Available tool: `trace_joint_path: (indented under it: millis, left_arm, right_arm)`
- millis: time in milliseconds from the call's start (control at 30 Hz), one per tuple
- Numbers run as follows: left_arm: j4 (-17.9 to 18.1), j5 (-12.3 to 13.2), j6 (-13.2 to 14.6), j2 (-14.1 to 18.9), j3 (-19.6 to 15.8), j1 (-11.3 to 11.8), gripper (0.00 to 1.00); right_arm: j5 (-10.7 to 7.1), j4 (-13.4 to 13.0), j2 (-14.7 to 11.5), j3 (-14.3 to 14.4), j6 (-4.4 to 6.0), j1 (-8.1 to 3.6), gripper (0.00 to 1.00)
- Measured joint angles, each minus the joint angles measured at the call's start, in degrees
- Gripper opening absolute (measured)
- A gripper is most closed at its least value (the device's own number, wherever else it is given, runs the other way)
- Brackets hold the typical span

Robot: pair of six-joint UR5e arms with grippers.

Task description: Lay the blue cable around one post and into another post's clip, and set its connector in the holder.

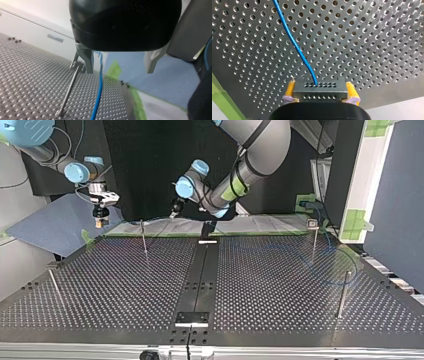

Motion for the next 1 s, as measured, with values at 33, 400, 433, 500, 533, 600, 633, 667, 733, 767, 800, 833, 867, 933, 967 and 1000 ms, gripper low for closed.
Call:
trace_joint_path:
  millis: [33, 400, 433, 500, 533, 600, 633, 667, 733, 767, 800, 833, 867, 933, 967, 1000]
  left_arm:
    - [-0.3, 0.0, 0.1, 0.3, -0.3, -0.1, 0.99]
    - [3.4, -0.6, 0.2, 5.9, -5.9, -1.8, 0.99]
    - [3.9, -0.8, 0.1, 6.4, -6.3, -1.9, 0.99]
    - [5.0, -0.8, -0.3, 7.5, -7.5, -1.9, 0.99]
    - [5.5, -0.6, -0.7, 8.0, -7.9, -1.9, 0.99]
    - [6.6, 0.0, -1.6, 9.0, -9.1, -1.8, 0.99]
    - [7.1, 0.4, -2.0, 9.2, -9.6, -1.7, 0.99]
    - [7.6, 0.8, -2.4, 9.4, -10.0, -1.7, 0.99]
    - [8.6, 1.8, -3.5, 9.7, -11.1, -1.9, 0.99]
    - [9.1, 2.2, -3.9, 9.8, -11.5, -2.0, 0.99]
    - [9.7, 2.8, -4.5, 9.8, -12.1, -2.1, 0.99]
    - [10.1, 3.2, -5.0, 9.8, -12.6, -2.2, 0.99]
    - [10.6, 3.5, -5.4, 9.9, -13.1, -2.3, 0.99]
    - [11.7, 3.8, -6.3, 9.9, -14.0, -2.3, 0.99]
    - [12.1, 3.7, -6.6, 9.9, -14.3, -2.3, 0.99]
    - [12.7, 3.5, -6.9, 9.9, -14.4, -2.3, 0.99]
  right_arm:
    - [-0.01, 0.0, 0.0, 0.0, 0.00, 0.00, 0.02]
    - [-0.35, 0.1, 0.0, 0.0, 0.04, 0.08, 0.02]
    - [-0.36, 0.0, 0.0, 0.0, 0.05, 0.13, 0.02]
    - [-0.40, 0.1, 0.0, 0.0, 0.06, 0.21, 0.02]
    - [-0.42, 0.1, 0.0, 0.0, 0.07, 0.23, 0.02]
    - [-0.45, 0.2, 0.0, 0.0, 0.07, 0.27, 0.02]
    - [-0.47, 0.3, 0.0, 0.0, 0.07, 0.28, 0.02]
    - [-0.49, 0.3, 0.0, 0.0, 0.07, 0.28, 0.02]
    - [-0.52, 0.4, 0.0, 0.0, 0.07, 0.29, 0.02]
    - [-0.53, 0.4, 0.0, 0.0, 0.10, 0.30, 0.02]
    - [-0.54, 0.4, 0.0, 0.0, 0.13, 0.32, 0.02]
    - [-0.54, 0.5, 0.0, 0.0, 0.18, 0.33, 0.02]
    - [-0.55, 0.5, 0.0, 0.0, 0.22, 0.33, 0.02]
    - [-0.62, 0.5, 0.0, 0.0, 0.27, 0.33, 0.02]
    - [-0.67, 0.5, 0.0, 0.0, 0.27, 0.33, 0.02]
    - [-0.73, 0.5, 0.0, 0.0, 0.28, 0.34, 0.02]
